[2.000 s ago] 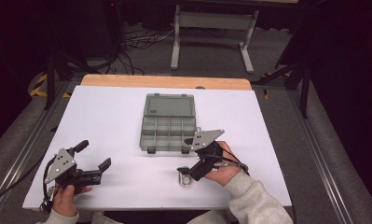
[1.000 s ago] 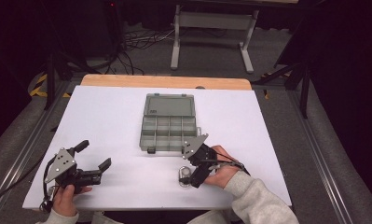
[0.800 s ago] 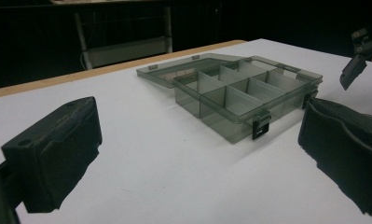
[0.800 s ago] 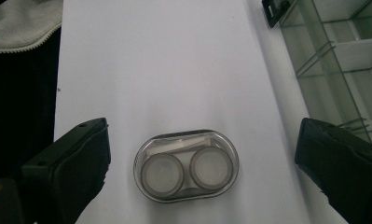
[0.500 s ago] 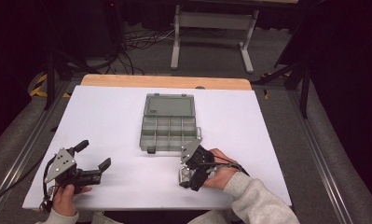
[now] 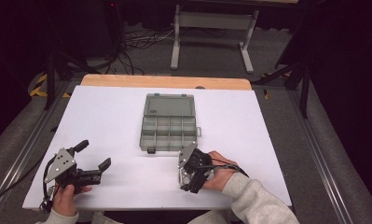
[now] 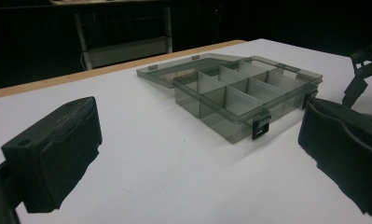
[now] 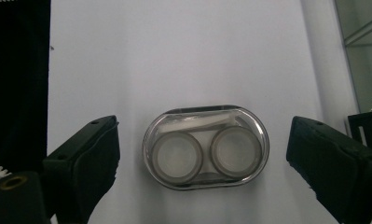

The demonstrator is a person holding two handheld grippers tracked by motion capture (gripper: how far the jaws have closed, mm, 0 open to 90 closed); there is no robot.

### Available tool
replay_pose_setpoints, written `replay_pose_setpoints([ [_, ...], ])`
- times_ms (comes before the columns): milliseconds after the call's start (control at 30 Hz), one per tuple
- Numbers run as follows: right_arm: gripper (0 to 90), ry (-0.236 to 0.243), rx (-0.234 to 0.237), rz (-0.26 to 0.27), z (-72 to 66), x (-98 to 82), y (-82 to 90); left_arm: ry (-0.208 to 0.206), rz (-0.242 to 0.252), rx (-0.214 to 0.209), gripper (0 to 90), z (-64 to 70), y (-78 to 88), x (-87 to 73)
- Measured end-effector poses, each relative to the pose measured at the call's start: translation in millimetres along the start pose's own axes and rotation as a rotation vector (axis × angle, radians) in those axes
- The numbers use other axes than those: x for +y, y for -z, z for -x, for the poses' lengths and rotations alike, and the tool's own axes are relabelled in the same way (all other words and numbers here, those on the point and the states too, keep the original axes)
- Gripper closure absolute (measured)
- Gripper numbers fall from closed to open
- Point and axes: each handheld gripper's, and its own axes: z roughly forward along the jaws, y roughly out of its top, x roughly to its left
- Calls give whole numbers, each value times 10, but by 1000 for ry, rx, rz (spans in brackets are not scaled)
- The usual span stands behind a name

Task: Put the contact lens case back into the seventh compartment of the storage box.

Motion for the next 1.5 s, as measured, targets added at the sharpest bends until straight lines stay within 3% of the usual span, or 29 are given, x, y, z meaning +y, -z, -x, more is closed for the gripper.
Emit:
replay_pose_setpoints([
  [533, 225, -26, 24, -63, -4, 0, -87, 3, 1, 1, 1, -2, -4, -2],
  [633, 255, -16, 7, -66, -4, 3, -92, 2, 0, 1, 1, -1, -2, -1],
  [1233, 266, -13, -5, -67, -9, 5, -87, 5, -2, 2, 1, -2, -3, -2],
  [1500, 266, -13, -4, -36, -15, 10, -42, 5, 2, 2, 2, -2, -4, -2],
])
